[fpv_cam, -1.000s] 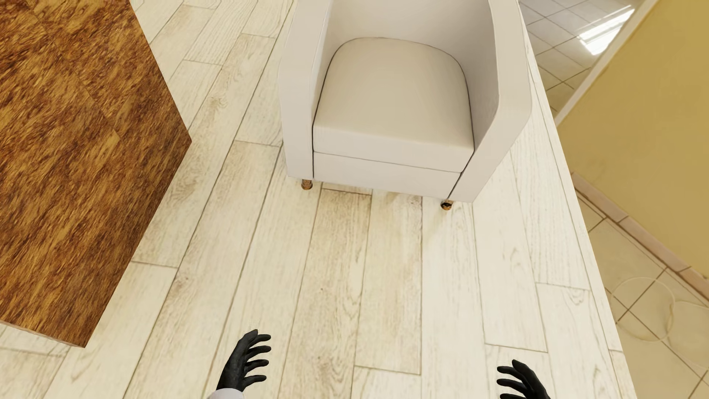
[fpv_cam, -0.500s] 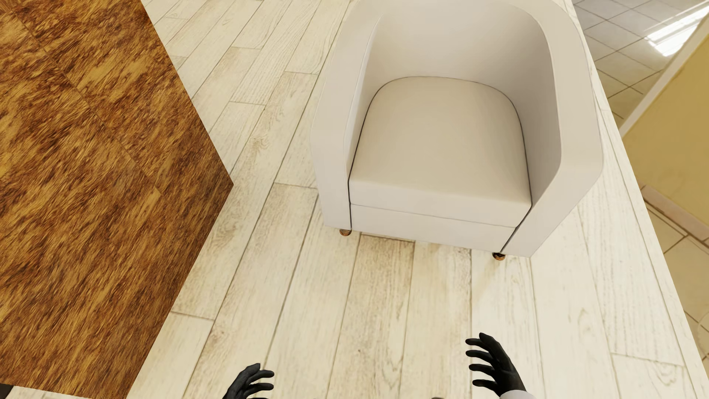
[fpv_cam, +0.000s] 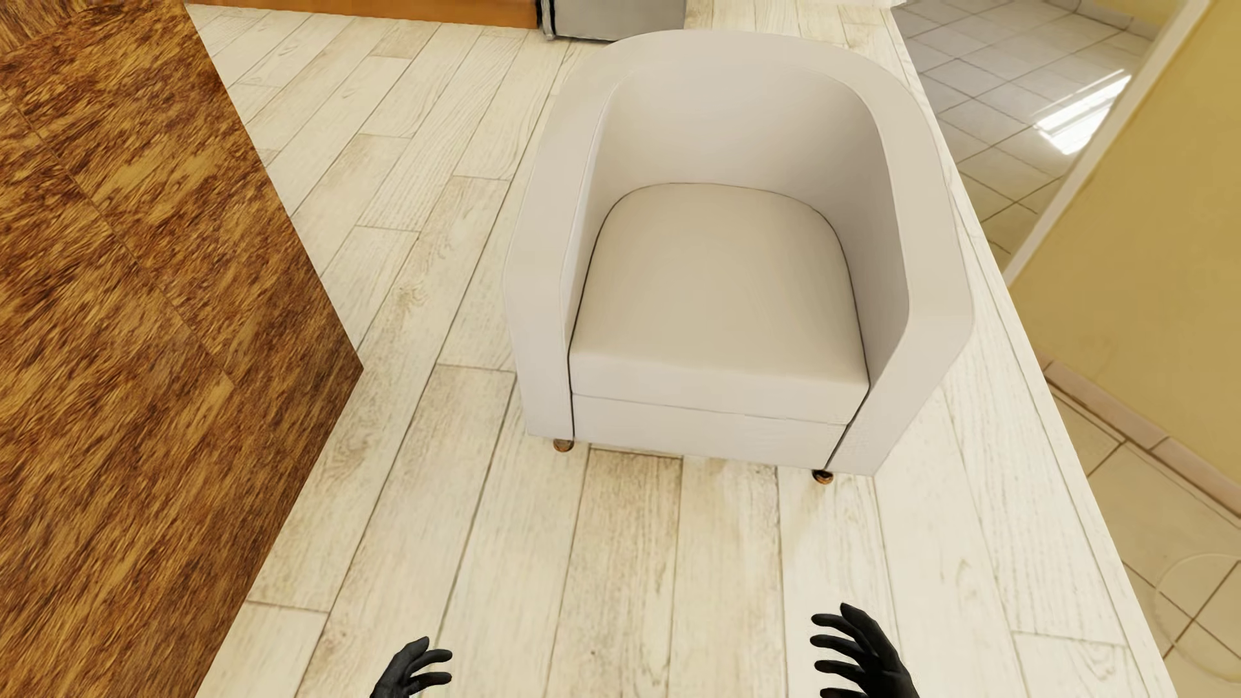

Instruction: Move towards the light gray armchair

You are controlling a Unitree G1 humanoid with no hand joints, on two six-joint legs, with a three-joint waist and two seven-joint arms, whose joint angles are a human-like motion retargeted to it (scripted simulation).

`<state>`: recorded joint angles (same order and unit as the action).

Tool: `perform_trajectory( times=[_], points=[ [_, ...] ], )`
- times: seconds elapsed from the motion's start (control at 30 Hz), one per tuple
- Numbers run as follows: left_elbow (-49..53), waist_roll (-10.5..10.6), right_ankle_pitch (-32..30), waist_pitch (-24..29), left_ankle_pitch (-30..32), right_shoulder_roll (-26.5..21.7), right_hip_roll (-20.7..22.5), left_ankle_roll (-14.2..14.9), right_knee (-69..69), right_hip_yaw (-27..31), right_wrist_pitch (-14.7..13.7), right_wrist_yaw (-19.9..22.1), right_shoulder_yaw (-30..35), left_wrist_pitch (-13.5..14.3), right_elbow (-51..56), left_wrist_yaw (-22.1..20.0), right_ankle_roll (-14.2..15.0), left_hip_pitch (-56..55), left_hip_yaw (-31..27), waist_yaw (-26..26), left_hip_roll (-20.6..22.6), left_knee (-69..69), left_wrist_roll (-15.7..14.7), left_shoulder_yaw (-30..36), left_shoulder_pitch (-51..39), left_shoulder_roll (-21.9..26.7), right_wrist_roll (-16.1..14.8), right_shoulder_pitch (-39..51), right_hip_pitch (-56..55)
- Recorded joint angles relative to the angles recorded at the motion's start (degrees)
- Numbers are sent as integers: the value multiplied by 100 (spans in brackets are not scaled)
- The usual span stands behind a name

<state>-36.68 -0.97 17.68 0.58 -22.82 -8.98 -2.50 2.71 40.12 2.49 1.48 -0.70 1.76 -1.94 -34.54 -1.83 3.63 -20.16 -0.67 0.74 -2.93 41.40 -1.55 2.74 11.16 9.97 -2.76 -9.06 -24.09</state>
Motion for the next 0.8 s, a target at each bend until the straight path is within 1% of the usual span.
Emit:
perform_trajectory(
  times=[0.07, 0.1, 0.13, 0.17, 0.2, 0.23, 0.27, 0.3, 0.33, 0.37, 0.4, 0.47, 0.5, 0.53, 0.57, 0.6, 0.63, 0.67, 0.7, 0.73, 0.77, 0.8],
  points=[
    [21, 1, -35, 76, 66, -18, 13, 42, -51, -25, 43, -131, 13, 41, 46, -6, -38, 76, -19, 47, -16, -100, -3, 56, -79, -165, 148, -38, 61],
    [108, 39, -41, 97, 69, -82, 25, 40, -51, -44, 31, -174, -4, 25, 53, 10, -51, 56, -37, 109, -28, -87, -15, 70, 20, -231, 166, 21, 52],
    [9, 93, -58, 107, 68, -130, 52, 60, -65, -48, -32, -203, 7, -24, -16, 41, -62, 35, -41, 102, -56, -76, -29, 114, 71, -182, 170, 133, 39],
    [-64, 117, -73, 111, 91, -155, 54, 66, -77, -39, -115, -204, 38, -134, 97, 58, -68, 18, -32, 92, -57, -108, -59, 128, 38, -94, 153, 82, 9],
    [30, 137, -91, 157, 124, -157, 44, 68, -112, -40, -191, -184, -15, -281, -7, 59, -70, 55, -30, 130, -47, -165, -109, 32, -23, -85, 113, 68, 38],
    [64, 161, -94, 186, 148, -220, 21, 64, -129, -49, -178, -152, -15, -383, -1, 62, -67, 80, -39, 199, -25, -208, -116, -68, -75, -106, 73, 21, 59],
    [-6, 169, -68, 171, 162, -243, -22, 60, -91, -68, -154, -106, -76, -410, -124, 56, -63, 45, -62, 222, 16, -217, -54, -28, -103, -107, 26, 52, 19],
    [-20, 182, -46, 240, 149, -133, -19, 73, -48, -89, -51, -35, -30, -381, -76, 57, -75, 48, -86, 194, 12, -178, 52, -41, -139, -101, 7, 170, 29],
    [2, 219, -46, 248, 124, -124, 10, 81, -34, -96, -1, 15, 61, -303, 3, 53, -82, 6, -92, 136, -16, -124, 148, -43, -89, -155, 13, 226, 2],
    [-20, 205, -22, 231, 115, -215, 7, 84, 13, -65, -35, 41, 113, -183, 97, 51, -85, -7, -62, 77, -11, -123, 186, 41, -17, -141, 38, 145, -45],
    [-29, 187, -3, 280, 115, -256, 4, 94, 36, -66, -70, 77, -19, -91, 80, 43, -95, 44, -63, 92, -9, -135, 172, 52, -93, -139, 60, 41, -8],
    [133, 155, -12, 255, 137, -333, 18, 112, 21, -61, 0, 174, -49, 61, -35, -3, -114, 56, -54, 11, -23, -183, 97, 16, -52, -159, 115, 10, -17],
    [64, 135, -37, 237, 159, -261, 40, 120, 1, -20, 46, 234, -86, 69, 11, -27, -123, 69, -8, -22, -42, -229, 58, 98, -102, -21, 138, 5, -38],
    [14, 165, -72, 257, 174, -248, 60, 126, -70, -41, 60, 280, -115, 26, 25, -76, -129, 108, -25, -54, -64, -258, 16, 60, -201, -21, 139, -8, 25],
    [-17, 145, -86, 229, 188, -129, 79, 139, -92, -33, 93, 321, -64, -29, 67, -152, -143, 127, -11, -8, -85, -294, -8, -27, -261, -109, 128, -18, 29],
    [54, 113, -67, 163, 196, -54, 66, 146, -63, -34, 74, 310, -17, -107, 2, -192, -151, 101, -13, 78, -71, -310, 6, 91, -235, -109, 107, -21, -16],
    [98, 172, -79, 143, 176, -185, 83, 144, -102, -68, 27, 255, -1, -203, -59, -178, -149, 83, -46, 170, -92, -275, 12, 59, -210, -179, 55, -16, 12],
    [79, 207, -94, 139, 166, -259, 97, 136, -130, -51, -22, 198, -55, -300, -97, -129, -140, 95, -24, 263, -106, -271, -2, 134, -137, -145, -16, 24, 29],
    [2, 229, -103, 167, 145, -130, 122, 139, -138, -72, -14, 168, 18, -395, 18, -31, -144, 74, -46, 265, -133, -218, 12, 66, -46, -78, -73, 149, 40],
    [-22, 217, -85, 167, 137, -14, 99, 135, -99, -99, -104, 138, 122, -490, 85, 47, -138, 20, -77, 300, -111, -174, 61, 3, 38, -122, -108, 185, 5],
    [12, 195, -64, 187, 139, 58, 63, 127, -69, -140, -220, 96, 138, -539, 23, 125, -131, -8, -122, 341, -77, -147, 129, -13, 155, -151, -100, 218, 0],
    [2, 154, -46, 245, 137, 115, 43, 124, -21, -131, -243, 33, 113, -530, -8, 147, -126, 9, -117, 337, -56, -130, 188, 87, 204, -125, -59, 257, 3]
  ],
)
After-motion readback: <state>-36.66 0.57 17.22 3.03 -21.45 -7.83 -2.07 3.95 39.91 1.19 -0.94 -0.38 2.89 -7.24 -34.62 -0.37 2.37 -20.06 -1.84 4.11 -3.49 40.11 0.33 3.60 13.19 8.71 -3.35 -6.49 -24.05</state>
